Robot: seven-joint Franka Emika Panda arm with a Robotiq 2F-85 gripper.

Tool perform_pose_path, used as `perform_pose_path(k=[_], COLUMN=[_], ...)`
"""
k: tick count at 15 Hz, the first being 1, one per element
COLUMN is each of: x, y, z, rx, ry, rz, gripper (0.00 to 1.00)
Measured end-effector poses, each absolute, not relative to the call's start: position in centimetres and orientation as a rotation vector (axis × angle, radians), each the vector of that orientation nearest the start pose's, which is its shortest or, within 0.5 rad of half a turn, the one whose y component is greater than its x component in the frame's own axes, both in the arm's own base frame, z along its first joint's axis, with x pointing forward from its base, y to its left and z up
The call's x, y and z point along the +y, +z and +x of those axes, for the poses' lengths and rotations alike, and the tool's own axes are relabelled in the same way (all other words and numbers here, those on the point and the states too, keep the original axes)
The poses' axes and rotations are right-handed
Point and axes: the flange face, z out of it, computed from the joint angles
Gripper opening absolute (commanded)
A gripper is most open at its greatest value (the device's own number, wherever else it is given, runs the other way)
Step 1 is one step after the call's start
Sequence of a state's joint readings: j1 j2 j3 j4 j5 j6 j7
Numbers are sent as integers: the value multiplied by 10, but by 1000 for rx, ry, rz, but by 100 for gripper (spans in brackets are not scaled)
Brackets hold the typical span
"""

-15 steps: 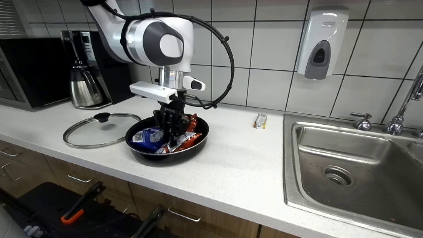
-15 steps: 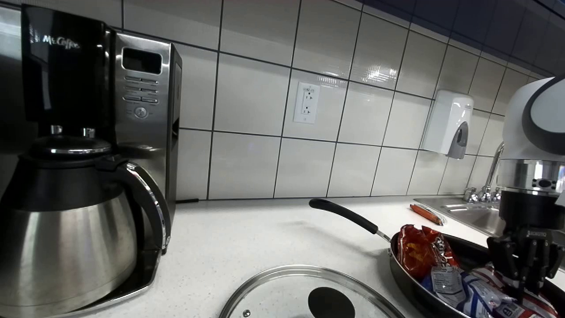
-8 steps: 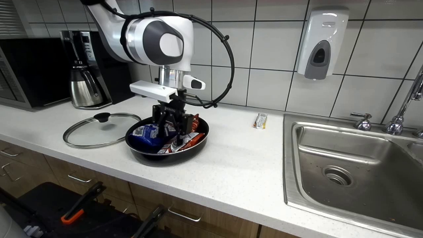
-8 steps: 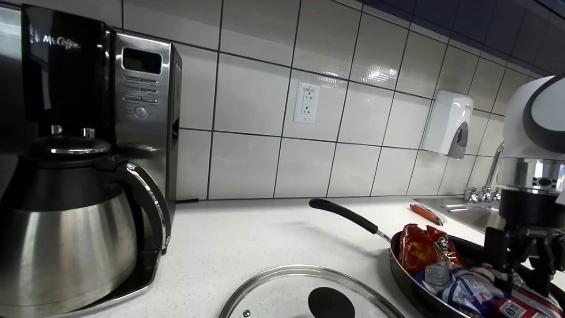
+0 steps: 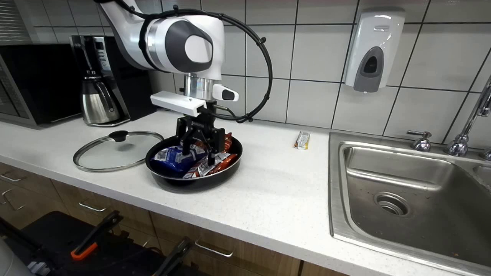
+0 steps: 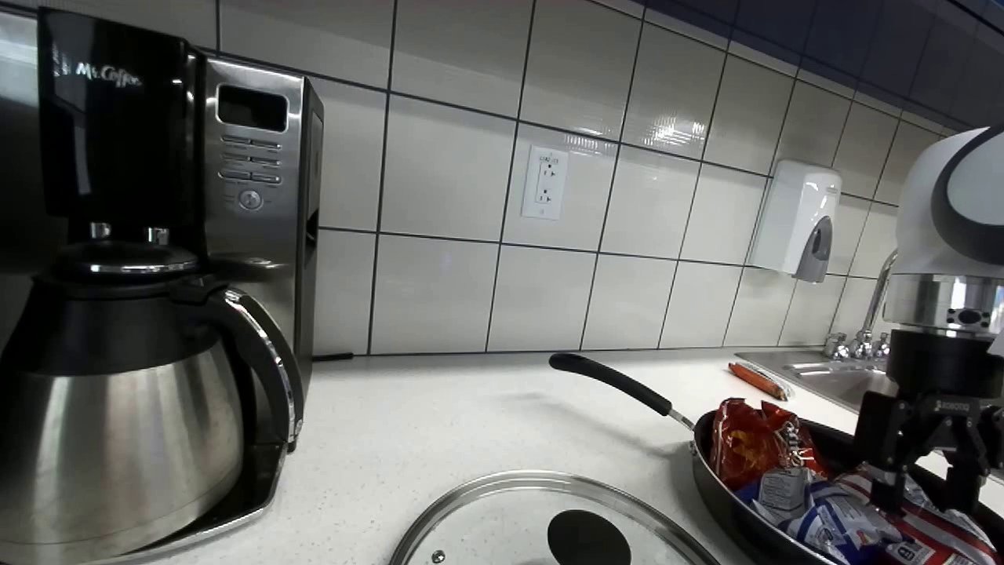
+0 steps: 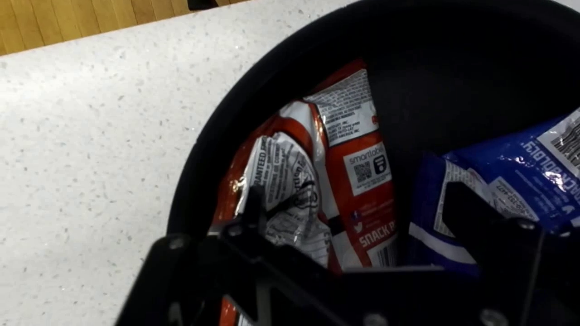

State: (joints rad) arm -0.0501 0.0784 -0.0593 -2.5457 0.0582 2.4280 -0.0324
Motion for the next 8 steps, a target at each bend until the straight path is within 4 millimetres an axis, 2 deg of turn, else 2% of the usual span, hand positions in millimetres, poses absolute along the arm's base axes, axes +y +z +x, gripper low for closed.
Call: perform_pose_path(k=[8], x=[-46], y=[249], z=[437], rx=[160], ry=[219], rz=[-3085], gripper=[100])
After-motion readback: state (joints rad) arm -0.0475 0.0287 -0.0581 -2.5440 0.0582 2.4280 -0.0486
